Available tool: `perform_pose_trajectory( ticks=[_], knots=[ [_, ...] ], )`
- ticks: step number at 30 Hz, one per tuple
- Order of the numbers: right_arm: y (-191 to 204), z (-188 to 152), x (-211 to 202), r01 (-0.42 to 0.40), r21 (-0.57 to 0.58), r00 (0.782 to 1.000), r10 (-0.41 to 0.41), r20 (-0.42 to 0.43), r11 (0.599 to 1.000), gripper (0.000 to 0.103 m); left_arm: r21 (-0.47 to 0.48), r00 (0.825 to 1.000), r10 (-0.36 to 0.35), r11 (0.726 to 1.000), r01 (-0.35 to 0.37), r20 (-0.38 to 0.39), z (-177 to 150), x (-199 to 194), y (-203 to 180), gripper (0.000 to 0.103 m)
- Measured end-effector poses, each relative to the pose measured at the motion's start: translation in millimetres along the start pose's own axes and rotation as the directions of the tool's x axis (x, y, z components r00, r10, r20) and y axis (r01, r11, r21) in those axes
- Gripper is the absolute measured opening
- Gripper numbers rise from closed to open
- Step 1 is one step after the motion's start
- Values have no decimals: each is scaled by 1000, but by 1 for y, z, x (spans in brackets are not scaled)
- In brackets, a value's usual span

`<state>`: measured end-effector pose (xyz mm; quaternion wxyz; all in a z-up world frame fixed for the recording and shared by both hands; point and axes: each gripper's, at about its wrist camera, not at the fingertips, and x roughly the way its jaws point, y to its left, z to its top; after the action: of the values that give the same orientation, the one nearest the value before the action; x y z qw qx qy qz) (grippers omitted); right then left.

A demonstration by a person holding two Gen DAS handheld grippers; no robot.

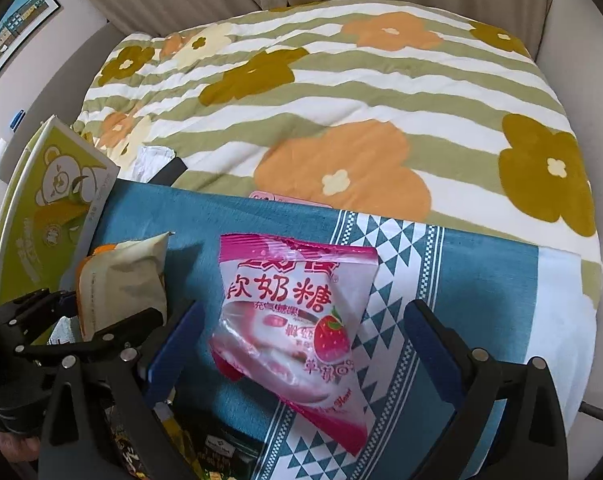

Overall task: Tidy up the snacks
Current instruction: 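Grasp the cream-orange pastry bag with the left gripper while the right grasps the pink candy bag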

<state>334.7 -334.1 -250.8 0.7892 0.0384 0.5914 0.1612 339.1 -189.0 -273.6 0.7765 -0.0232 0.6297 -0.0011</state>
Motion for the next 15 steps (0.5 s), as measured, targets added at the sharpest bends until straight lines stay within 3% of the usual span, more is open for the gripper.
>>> perform_pose_trajectory(
  ticks=[9,13,15],
  knots=[
    [7,1,8,-15,-14,1000,15,-9,1000,97,-9,1000,7,1000,-7,-2,-6,-5,7,61],
    [10,-1,12,-13,-35,1000,12,-20,999,86,-18,1000,11,1000,-11,4,-10,-9,11,61],
    [13,-2,11,-1,-54,1000,1,-16,999,76,-19,1000,10,1000,-10,8,-10,-11,13,61]
  ],
)
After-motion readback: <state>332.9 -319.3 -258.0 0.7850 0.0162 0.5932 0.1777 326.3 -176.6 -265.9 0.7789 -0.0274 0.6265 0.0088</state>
